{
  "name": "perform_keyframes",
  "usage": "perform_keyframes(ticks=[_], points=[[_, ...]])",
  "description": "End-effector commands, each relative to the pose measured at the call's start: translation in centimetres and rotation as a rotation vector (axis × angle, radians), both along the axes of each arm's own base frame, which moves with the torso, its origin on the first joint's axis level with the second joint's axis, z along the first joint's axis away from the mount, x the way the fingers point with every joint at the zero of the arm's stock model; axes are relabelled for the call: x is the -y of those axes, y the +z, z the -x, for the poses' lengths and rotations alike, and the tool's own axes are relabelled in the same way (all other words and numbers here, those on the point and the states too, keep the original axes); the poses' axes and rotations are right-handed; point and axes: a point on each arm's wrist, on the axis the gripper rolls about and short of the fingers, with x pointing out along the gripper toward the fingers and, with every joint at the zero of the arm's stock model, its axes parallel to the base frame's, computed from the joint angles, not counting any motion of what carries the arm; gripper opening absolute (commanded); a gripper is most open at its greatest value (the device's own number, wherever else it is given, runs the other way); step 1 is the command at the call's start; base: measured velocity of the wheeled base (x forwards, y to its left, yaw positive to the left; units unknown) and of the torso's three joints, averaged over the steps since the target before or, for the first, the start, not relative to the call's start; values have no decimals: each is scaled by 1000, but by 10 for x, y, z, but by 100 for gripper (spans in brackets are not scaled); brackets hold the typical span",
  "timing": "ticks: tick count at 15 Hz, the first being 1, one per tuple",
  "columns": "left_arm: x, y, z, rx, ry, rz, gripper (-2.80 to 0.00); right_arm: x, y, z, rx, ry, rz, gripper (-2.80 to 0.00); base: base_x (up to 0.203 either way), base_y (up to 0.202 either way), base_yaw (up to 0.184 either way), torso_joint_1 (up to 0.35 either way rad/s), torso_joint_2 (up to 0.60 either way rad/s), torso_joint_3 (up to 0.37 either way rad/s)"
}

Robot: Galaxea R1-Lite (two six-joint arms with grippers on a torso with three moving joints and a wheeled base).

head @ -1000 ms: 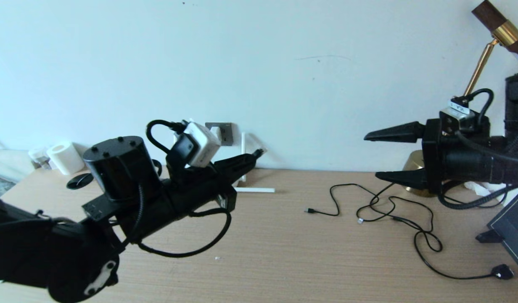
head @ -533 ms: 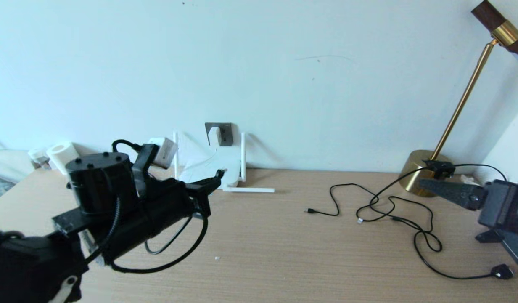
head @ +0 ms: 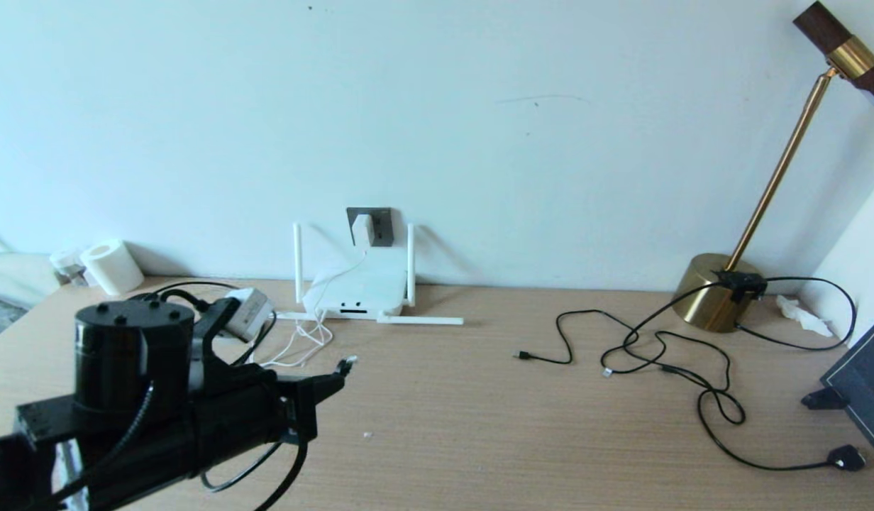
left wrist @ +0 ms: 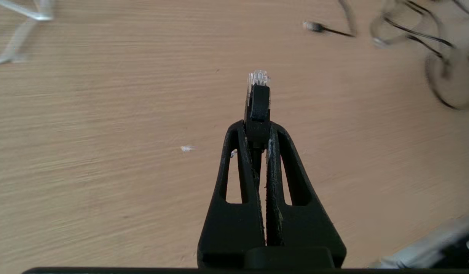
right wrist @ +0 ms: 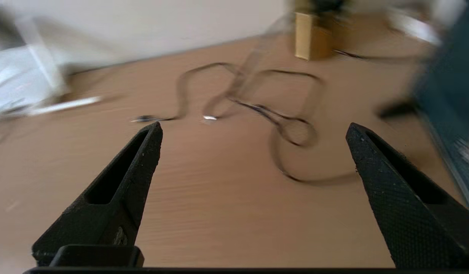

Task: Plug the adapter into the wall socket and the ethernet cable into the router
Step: Align cable and router interface

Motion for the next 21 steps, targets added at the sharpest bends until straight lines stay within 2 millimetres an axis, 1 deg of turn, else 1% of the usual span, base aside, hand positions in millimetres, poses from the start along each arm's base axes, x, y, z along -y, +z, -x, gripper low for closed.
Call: perform_keyframes(ticks=[1, 2, 3, 4, 5, 7, 9, 11, 12, 13, 15, 17, 20, 21], points=[[-1, -5, -5, -10, 45, -21, -280, 6, -11, 21, 60, -38, -13, 0, 0, 0, 0, 0, 0, 0], [0, -6, -9, -14, 66, -31, -280, 8, -20, 30, 76, -39, 18, 0, 0, 0, 0, 0, 0, 0], [2, -10, -14, -29, 91, -32, -280, 10, -35, 39, 76, -44, 104, 0, 0, 0, 0, 0, 0, 0], [4, -13, -19, -55, 138, -6, -280, 11, -53, 44, 44, -51, 236, 0, 0, 0, 0, 0, 0, 0], [5, -16, -22, -72, 173, 11, -280, 11, -63, 48, 33, -81, 304, 0, 0, 0, 0, 0, 0, 0], [4, -21, -21, -83, 199, -13, -280, 10, -78, 57, 57, -52, 363, 0, 0, 0, 0, 0, 0, 0], [4, -23, -20, -80, 228, -29, -280, 9, -101, 58, 7, -17, 390, 0, 0, 0, 0, 0, 0, 0], [6, -27, -20, -96, 221, -39, -280, 7, -109, 63, 65, 73, 374, 0, 0, 0, 0, 0, 0, 0], [8, -31, -18, -110, 212, -51, -280, 6, -113, 67, 100, 101, 371, 0, 0, 0, 0, 0, 0, 0], [12, -36, -21, -123, 207, -62, -280, 6, -117, 72, 140, 112, 372, 0, 0, 0, 0, 0, 0, 0], [20, -42, -33, -132, 249, -69, -280, 5, -121, 73, 170, 127, 359, 0, 0, 0, 0, 0, 0, 0], [29, -47, -43, -156, 301, -13, -280, 5, -121, 72, 182, 126, 338, 0, 0, 0, 0, 0, 0, 0], [37, -57, -53, -173, 325, -34, -280, 5, -121, 72, 182, 121, 332, 0, 0, 0, 0, 0, 0, 0], [40, -59, -60, -154, 349, -54, -280, 5, -121, 72, 182, 120, 329, 0, 0, 0, 0, 0, 0, 0]])
